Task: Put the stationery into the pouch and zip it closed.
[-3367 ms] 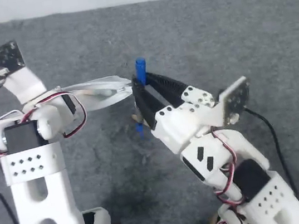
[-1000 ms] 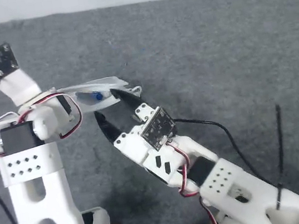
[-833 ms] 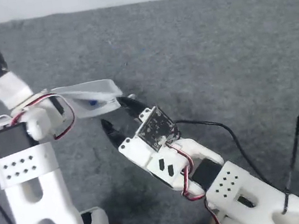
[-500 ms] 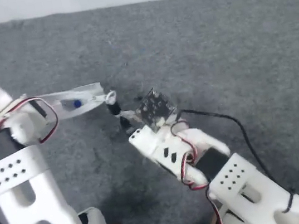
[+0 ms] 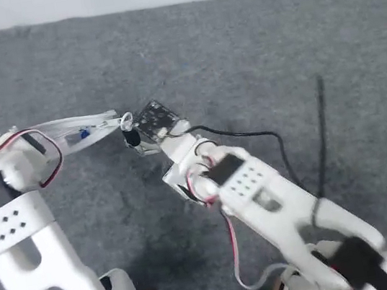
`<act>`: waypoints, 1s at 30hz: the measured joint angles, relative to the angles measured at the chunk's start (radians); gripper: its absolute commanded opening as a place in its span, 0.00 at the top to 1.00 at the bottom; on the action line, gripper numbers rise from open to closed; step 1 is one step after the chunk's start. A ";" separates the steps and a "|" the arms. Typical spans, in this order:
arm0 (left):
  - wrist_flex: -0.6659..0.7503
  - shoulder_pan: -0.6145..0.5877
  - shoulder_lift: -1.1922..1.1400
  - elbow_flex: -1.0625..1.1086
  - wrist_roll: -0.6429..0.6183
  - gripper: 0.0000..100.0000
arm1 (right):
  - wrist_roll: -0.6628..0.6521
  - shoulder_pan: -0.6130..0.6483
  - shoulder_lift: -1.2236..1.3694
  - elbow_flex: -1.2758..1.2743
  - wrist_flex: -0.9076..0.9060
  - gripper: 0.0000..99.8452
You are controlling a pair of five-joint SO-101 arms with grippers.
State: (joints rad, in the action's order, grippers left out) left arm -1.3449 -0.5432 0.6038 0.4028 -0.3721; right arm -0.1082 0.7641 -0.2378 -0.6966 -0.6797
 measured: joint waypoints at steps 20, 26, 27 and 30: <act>0.000 0.000 0.000 0.000 0.000 0.99 | -0.026 -0.106 0.520 0.393 -0.144 0.81; 0.000 0.000 0.000 0.000 0.000 0.99 | -0.110 -0.124 0.559 0.410 -0.149 0.84; 0.000 0.000 0.000 0.000 0.000 0.99 | -0.114 -0.124 0.559 0.410 -0.152 0.86; 0.000 0.000 0.000 0.000 0.000 0.99 | -0.120 -0.130 0.559 0.411 -0.153 0.91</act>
State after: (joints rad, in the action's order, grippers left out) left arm -1.3449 -0.5432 0.6038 0.4028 -0.3721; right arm -0.2279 0.6337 0.3207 -0.2854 -0.8332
